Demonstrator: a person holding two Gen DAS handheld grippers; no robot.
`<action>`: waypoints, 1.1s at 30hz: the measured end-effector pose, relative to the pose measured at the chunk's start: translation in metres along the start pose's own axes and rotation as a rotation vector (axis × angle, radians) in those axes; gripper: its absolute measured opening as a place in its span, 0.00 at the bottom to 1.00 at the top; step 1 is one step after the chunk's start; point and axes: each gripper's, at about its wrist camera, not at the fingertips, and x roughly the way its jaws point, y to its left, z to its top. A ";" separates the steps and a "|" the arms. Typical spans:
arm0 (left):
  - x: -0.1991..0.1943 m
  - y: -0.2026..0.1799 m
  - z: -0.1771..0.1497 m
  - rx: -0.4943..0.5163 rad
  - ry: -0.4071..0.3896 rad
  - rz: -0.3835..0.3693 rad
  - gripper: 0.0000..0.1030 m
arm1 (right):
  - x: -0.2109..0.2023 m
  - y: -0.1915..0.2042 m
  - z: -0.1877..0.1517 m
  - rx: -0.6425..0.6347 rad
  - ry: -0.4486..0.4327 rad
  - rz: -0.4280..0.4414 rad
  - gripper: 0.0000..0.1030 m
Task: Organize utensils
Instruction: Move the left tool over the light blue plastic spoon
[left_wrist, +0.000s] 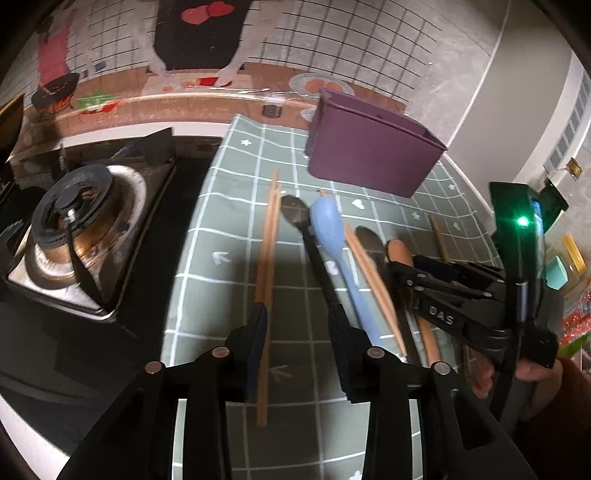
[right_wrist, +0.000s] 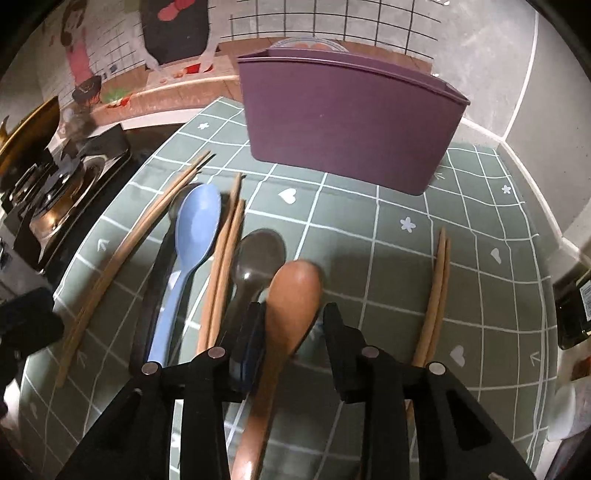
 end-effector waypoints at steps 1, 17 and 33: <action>0.002 -0.004 0.003 0.008 0.006 -0.008 0.41 | 0.000 -0.003 0.001 0.002 0.001 -0.003 0.27; 0.083 -0.090 0.046 0.137 0.136 -0.106 0.41 | -0.089 -0.074 -0.027 0.155 -0.169 0.015 0.26; 0.108 -0.096 0.051 0.076 0.146 -0.054 0.41 | -0.091 -0.104 -0.042 0.219 -0.163 0.065 0.26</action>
